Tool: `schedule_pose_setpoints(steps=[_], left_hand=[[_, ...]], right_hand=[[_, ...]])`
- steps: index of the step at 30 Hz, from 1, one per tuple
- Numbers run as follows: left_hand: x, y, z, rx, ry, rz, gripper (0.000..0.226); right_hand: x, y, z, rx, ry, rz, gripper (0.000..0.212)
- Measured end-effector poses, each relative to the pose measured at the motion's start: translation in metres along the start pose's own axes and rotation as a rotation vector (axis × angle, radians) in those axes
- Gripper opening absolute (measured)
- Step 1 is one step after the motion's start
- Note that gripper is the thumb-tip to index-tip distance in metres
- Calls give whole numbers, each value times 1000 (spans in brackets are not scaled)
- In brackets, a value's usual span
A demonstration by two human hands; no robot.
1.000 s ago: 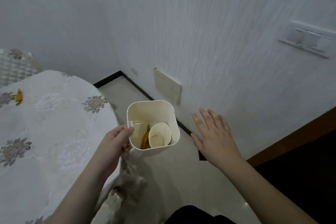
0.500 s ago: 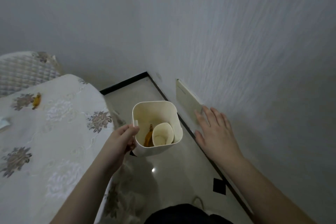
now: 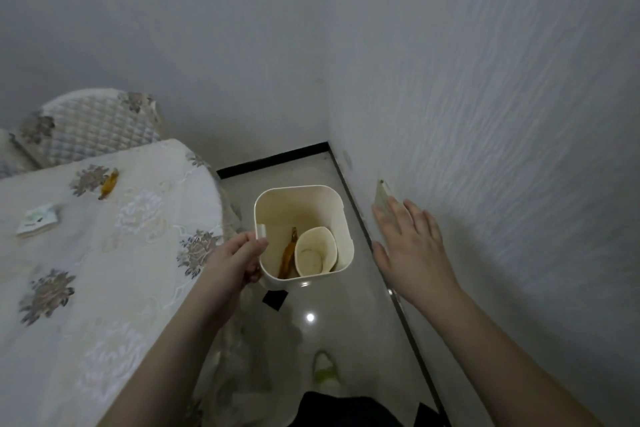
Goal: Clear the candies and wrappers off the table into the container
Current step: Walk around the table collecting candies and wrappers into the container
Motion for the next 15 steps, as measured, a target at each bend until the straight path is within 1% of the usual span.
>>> schedule_pose_setpoints(steps=[5,7,12,15], left_hand=[[10,-15,49,49,-4,-48,23],[15,-26,72,49,-7,-53,22],[32,-57,135,84,-35,-82,28],[47,-76,170,110,-52,-76,25]], right_hand=[[4,10,67,-7,-65,-11,59],[4,15,98,-20,-90,-30,59],[1,21,182,-61,-129,-42,61],[-7,22,229,-73,-162,-42,60]])
Point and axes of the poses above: each hand's wrist, its own z-axis towards the middle knuckle, its own y-axis out of the palm, x = y × z, the point moved 1 cm from there along z, towards the middle knuckle, and after that the axes turned 7 degrees about -y, right-handed, at the moved point
